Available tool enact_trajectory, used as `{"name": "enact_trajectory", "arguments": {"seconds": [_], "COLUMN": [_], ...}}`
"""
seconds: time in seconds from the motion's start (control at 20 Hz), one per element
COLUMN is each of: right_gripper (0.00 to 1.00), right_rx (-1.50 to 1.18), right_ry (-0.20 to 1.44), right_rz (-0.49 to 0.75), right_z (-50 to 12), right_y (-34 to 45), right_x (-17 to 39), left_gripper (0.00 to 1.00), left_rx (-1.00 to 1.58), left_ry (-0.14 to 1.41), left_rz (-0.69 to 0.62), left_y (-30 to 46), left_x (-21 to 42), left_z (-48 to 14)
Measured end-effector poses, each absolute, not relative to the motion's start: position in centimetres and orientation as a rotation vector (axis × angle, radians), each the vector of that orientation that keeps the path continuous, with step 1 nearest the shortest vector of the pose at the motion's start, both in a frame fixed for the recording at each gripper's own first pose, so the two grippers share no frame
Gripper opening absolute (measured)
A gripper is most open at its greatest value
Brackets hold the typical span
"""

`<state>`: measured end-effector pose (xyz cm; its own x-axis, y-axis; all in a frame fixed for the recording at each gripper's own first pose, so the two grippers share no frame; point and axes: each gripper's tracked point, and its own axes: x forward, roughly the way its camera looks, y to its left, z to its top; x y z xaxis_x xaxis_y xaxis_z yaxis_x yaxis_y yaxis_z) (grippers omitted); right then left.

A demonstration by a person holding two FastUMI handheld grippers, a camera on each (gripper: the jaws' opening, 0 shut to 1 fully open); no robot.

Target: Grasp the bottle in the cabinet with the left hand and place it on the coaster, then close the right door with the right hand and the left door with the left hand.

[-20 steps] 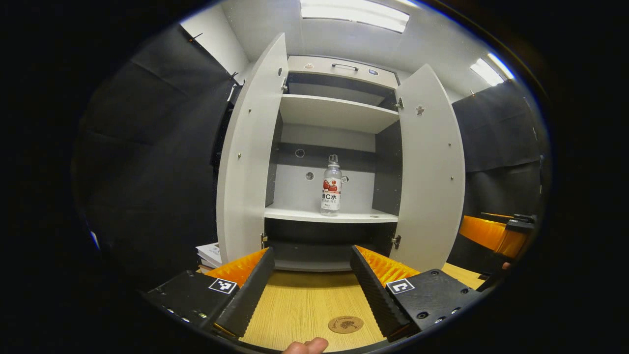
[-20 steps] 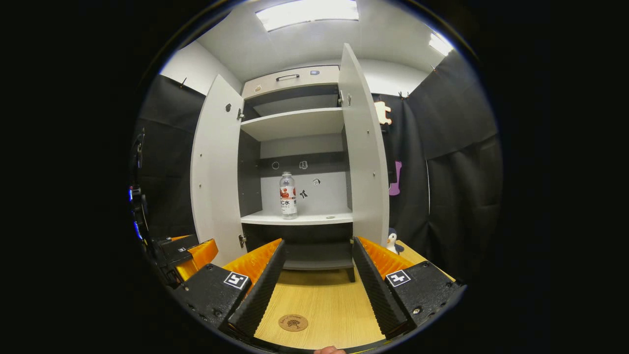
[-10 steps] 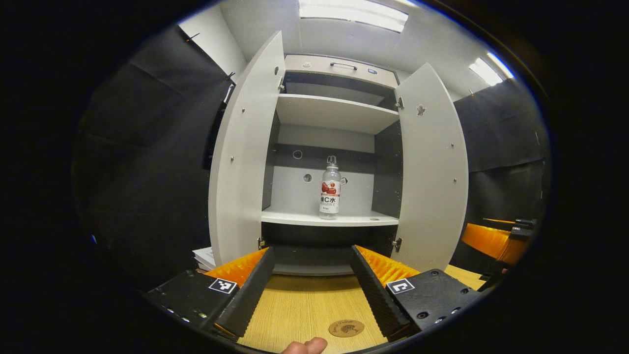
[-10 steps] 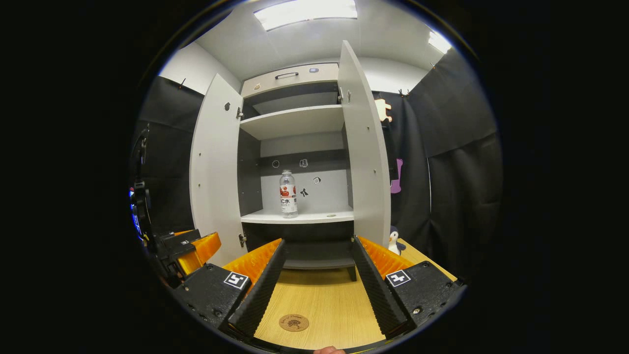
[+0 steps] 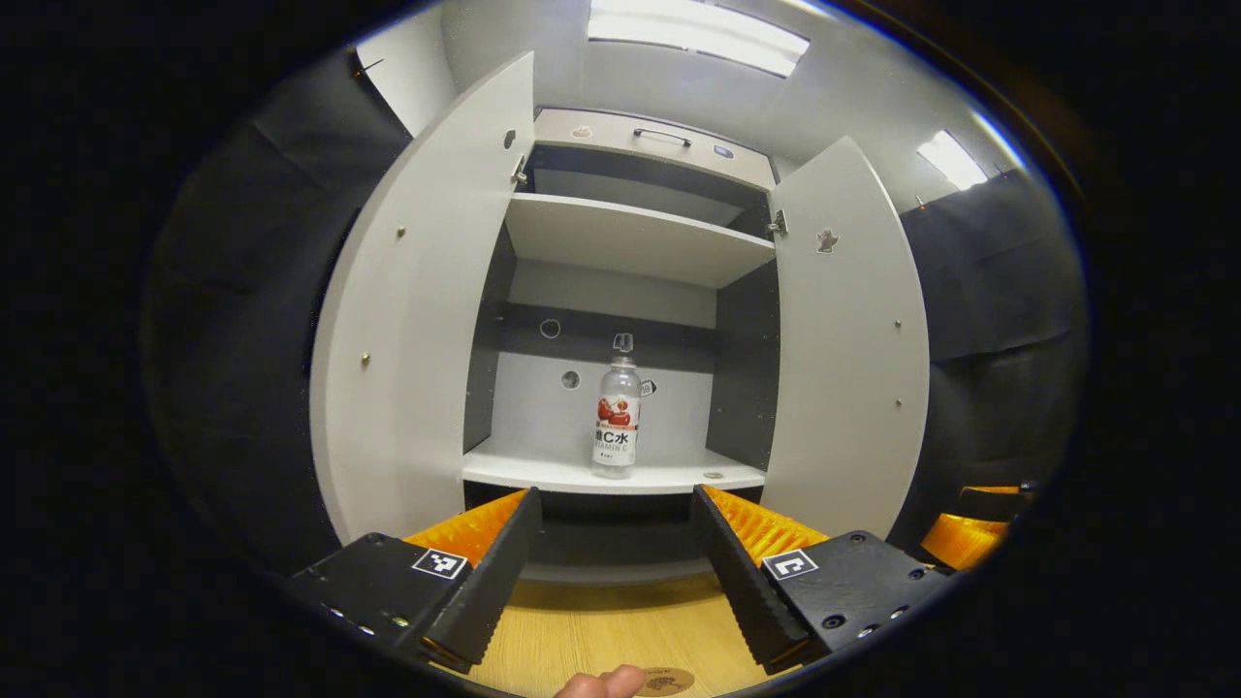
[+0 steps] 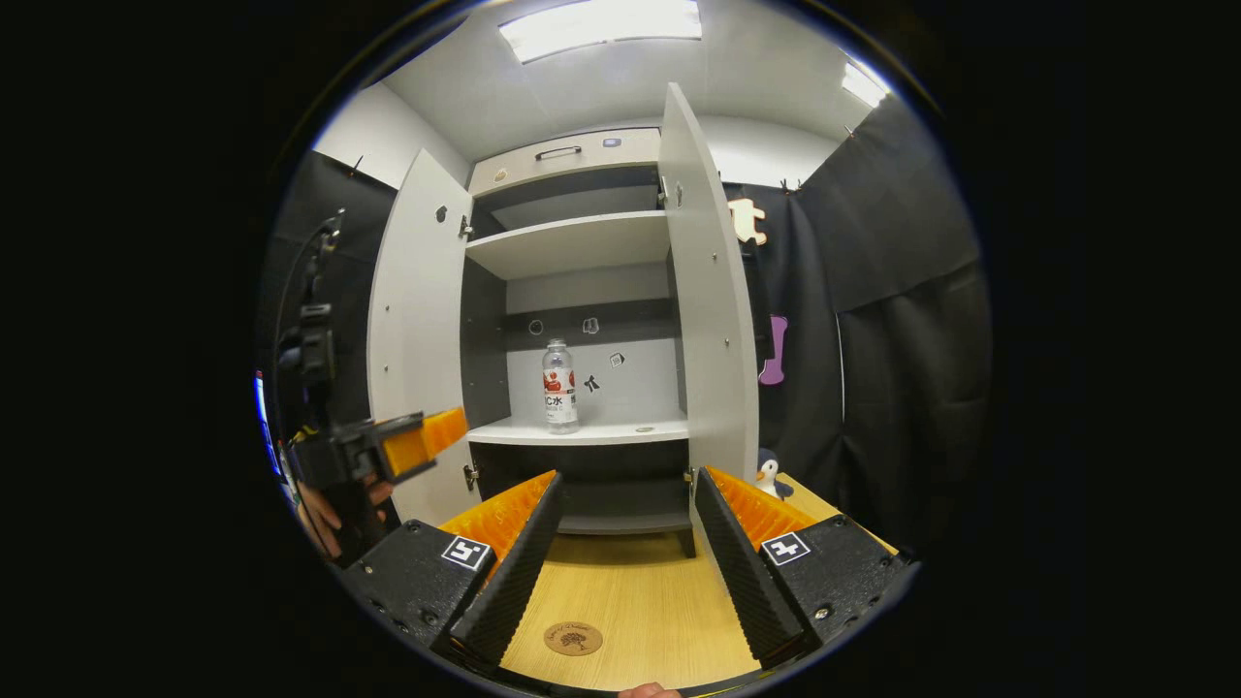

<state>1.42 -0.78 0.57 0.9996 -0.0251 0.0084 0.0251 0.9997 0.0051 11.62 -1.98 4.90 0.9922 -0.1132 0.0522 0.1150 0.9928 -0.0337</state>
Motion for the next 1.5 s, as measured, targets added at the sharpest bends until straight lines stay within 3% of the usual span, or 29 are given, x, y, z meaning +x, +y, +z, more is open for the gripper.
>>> {"name": "enact_trajectory", "arguments": {"seconds": [0.2,0.25,0.3,0.5,0.55,0.6,0.65,0.7,1.0,1.05,1.1,1.5], "right_gripper": [0.83,0.84,0.84,0.83,0.83,0.83,0.83,0.84,0.84,0.84,0.83,0.83], "right_rx": [0.008,0.01,0.014,0.02,0.024,0.03,0.038,0.048,0.056,0.057,0.057,0.06], "right_ry": [-0.012,-0.012,-0.011,-0.016,-0.018,-0.019,-0.022,-0.025,-0.001,0.009,0.021,0.042], "right_rz": [-0.058,-0.068,-0.078,-0.111,-0.117,-0.122,-0.125,-0.128,-0.17,-0.179,-0.196,-0.295], "right_z": [0.9,0.9,0.9,1.2,1.2,1.3,1.3,1.4,0.7,0.4,0.2,0.2], "right_y": [-2.0,-2.3,-2.6,-3.8,-4.1,-4.3,-4.5,-4.5,-5.5,-5.8,-6.2,-9.1], "right_x": [1.5,1.6,1.7,2.0,2.1,2.2,2.3,2.3,1.8,1.7,1.5,1.5], "left_gripper": [0.95,0.99,0.95,0.95,0.99,0.95,0.99,0.94,0.94,0.99,0.94,0.95], "left_rx": [-0.042,-0.033,-0.024,-0.03,-0.038,-0.043,-0.043,-0.039,0.007,0.007,0.005,0.083], "left_ry": [-0.076,-0.086,-0.094,-0.093,-0.089,-0.081,-0.072,-0.074,-0.037,-0.022,-0.011,-0.007], "left_rz": [-0.152,-0.151,-0.15,-0.175,-0.187,-0.194,-0.192,-0.19,-0.134,-0.121,-0.111,-0.089], "left_y": [-3.4,-3.4,-3.6,-4.7,-5.1,-5.4,-5.5,-5.5,-4.3,-3.8,-3.5,-3.7], "left_x": [16.3,17.3,18.2,20.9,21.5,22.3,23.2,24.3,33.0,34.2,35.5,41.5], "left_z": [7.0,7.5,7.9,8.1,8.0,7.9,7.9,8.1,7.0,6.4,5.8,4.2]}}
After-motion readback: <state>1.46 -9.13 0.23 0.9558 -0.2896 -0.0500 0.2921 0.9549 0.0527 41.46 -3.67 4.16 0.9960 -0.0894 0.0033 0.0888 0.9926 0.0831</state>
